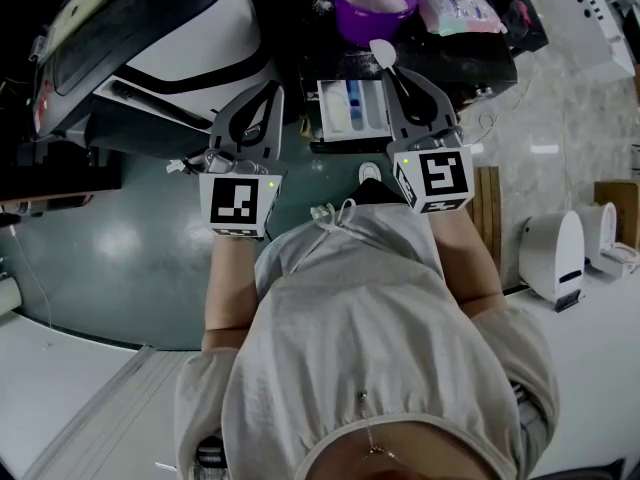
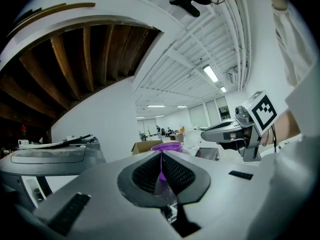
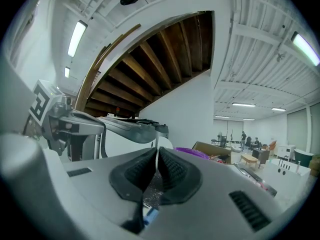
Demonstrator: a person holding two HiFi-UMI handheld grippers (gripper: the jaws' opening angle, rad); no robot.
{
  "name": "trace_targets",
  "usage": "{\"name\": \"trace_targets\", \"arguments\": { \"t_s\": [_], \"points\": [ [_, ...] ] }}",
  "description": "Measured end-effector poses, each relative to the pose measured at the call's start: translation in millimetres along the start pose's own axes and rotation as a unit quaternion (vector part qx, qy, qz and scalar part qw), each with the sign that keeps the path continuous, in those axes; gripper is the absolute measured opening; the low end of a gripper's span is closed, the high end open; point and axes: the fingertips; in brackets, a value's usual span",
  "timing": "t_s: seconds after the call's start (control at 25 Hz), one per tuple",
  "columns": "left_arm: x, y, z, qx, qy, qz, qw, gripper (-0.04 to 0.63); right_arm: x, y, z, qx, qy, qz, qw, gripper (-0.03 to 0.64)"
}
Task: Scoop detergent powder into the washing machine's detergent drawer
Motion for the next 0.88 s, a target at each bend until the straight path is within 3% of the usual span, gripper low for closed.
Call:
{"name": "trace_targets", "arguments": {
  "t_s": [0.68, 0.88],
  "points": [
    [4.9, -0.1, -2.5, -0.012, 0.012, 0.005, 0.9998, 0.023, -6.3, 1.1, 2.6, -0.024, 0.012, -0.021, 0.999, 0.008],
    [9.8, 0.0, -4.2, -0.009, 0.022, 0.033, 0.9992, 0.023, -4.5, 0.5, 0.7, -0.025, 0.013, -0.018, 0.999, 0.008]
  ]
}}
Point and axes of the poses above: the fingertips, and each gripper's own axes: y backward along the fingers, z to its left, x out of its underside, and after that the axes turned 1 degree about -z, right-handed
